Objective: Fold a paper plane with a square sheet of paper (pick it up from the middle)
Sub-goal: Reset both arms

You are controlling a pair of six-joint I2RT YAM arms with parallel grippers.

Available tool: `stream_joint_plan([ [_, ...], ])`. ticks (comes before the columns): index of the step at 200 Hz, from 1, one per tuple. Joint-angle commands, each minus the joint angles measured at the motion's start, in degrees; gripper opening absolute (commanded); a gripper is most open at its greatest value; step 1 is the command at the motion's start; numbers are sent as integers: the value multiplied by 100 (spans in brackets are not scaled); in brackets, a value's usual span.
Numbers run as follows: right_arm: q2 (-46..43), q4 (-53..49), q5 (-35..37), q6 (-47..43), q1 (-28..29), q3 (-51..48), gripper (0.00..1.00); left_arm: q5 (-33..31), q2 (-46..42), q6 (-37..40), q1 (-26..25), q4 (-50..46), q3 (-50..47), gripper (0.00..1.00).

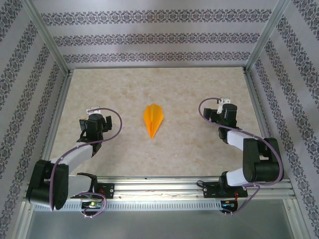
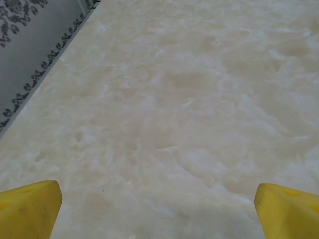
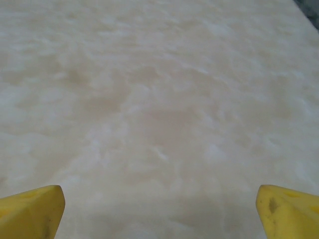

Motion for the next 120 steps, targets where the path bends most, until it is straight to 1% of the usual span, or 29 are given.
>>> stream_joint_plan([
  [1,20,366,-1192,-415,70,127,98,564,527,398,145,1952,-271,100],
  [16,30,482,-916,-309,46,58,98,690,857,565,177,2483,-254,100],
  [22,210,1123,-882,-187,-2,-202,98,760,1012,653,203,2784,-266,99],
  [28,379,1980,-834,-23,-43,-460,98,858,1202,671,263,3130,-291,99],
  [33,335,2136,-693,1,-74,-585,98,1018,1361,620,363,3344,-286,99],
  [40,305,2073,-642,-55,-76,-688,98,1199,1567,515,471,3279,-215,99],
  [45,478,2447,-679,-73,-49,-799,98,1343,1753,487,530,3388,-195,99],
  [50,645,3046,-776,-60,-28,-906,98,1477,1979,496,560,3646,-242,99],
  [54,641,3143,-907,-112,-16,-919,98,1575,2170,509,566,3937,-294,99],
  [61,485,2704,-896,-176,-15,-830,98,1692,2374,633,575,4468,-353,99],
  [63,463,2635,-860,-178,-15,-813,98,1706,2329,611,586,4417,-351,99],
  [68,429,2394,-649,-125,-10,-738,98,1767,2142,519,637,3950,-276,99],
  [72,460,2394,-441,-53,-6,-719,98,1799,2050,459,679,3525,-178,99],
  [75,513,2481,-271,19,-6,-724,98,1811,2060,416,721,3388,-108,99],
  [86,577,2761,22,92,21,-798,98,1702,2257,384,745,3663,-45,99],
  [96,521,2642,414,23,144,-794,98,1637,2175,335,743,3436,-19,99],
  [102,533,2690,681,0,243,-808,98,1634,2198,339,742,3495,-37,99],
  [109,530,2788,783,-21,295,-855,98,1659,2237,367,742,3667,-74,99],
  [120,519,2774,837,-46,332,-858,98,1718,2188,361,743,3549,-65,99],
])
